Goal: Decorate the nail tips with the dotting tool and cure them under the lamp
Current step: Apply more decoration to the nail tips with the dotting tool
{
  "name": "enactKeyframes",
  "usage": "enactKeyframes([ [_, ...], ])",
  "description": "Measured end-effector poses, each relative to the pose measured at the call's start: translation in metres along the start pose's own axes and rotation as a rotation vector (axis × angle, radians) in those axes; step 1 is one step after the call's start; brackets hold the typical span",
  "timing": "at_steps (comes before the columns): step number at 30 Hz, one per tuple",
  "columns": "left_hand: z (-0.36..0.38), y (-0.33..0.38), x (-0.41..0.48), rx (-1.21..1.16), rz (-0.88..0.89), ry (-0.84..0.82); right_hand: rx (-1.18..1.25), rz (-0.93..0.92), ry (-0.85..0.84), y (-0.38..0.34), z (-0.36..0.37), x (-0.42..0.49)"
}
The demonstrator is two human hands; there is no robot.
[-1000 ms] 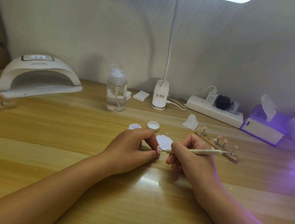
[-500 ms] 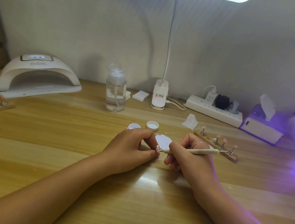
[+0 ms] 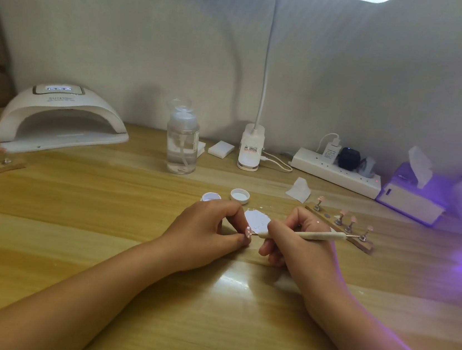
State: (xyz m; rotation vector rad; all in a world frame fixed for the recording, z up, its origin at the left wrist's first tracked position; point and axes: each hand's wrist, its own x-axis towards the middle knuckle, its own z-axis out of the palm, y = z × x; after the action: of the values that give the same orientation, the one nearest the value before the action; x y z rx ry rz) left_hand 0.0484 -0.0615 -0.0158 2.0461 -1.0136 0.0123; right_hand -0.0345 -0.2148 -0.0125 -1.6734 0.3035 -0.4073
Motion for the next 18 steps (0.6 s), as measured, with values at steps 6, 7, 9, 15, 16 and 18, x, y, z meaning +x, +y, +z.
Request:
enactKeyframes([
  [6, 0.0, -0.001, 0.0, -0.001, 0.002, 0.0, -0.006, -0.004, -0.005, -0.001, 0.0, -0.001],
  [7, 0.0, -0.001, 0.0, -0.001, 0.003, 0.0, -0.009, -0.006, -0.008, -0.001, 0.0, -0.002],
  [9, 0.0, -0.002, 0.0, 0.003, 0.003, 0.0, -0.008, -0.007, -0.005, -0.001, 0.0, -0.002],
  [15, 0.001, -0.003, 0.001, -0.004, -0.012, -0.003, 0.183, -0.057, 0.136, -0.008, -0.003, -0.005],
  [16, 0.001, -0.003, 0.001, -0.005, -0.018, -0.005, 0.219, -0.095, 0.18, -0.01, -0.005, -0.005],
  [18, 0.001, -0.003, 0.001, -0.011, -0.031, -0.008, 0.265, -0.184, 0.272, -0.014, -0.008, -0.005],
])
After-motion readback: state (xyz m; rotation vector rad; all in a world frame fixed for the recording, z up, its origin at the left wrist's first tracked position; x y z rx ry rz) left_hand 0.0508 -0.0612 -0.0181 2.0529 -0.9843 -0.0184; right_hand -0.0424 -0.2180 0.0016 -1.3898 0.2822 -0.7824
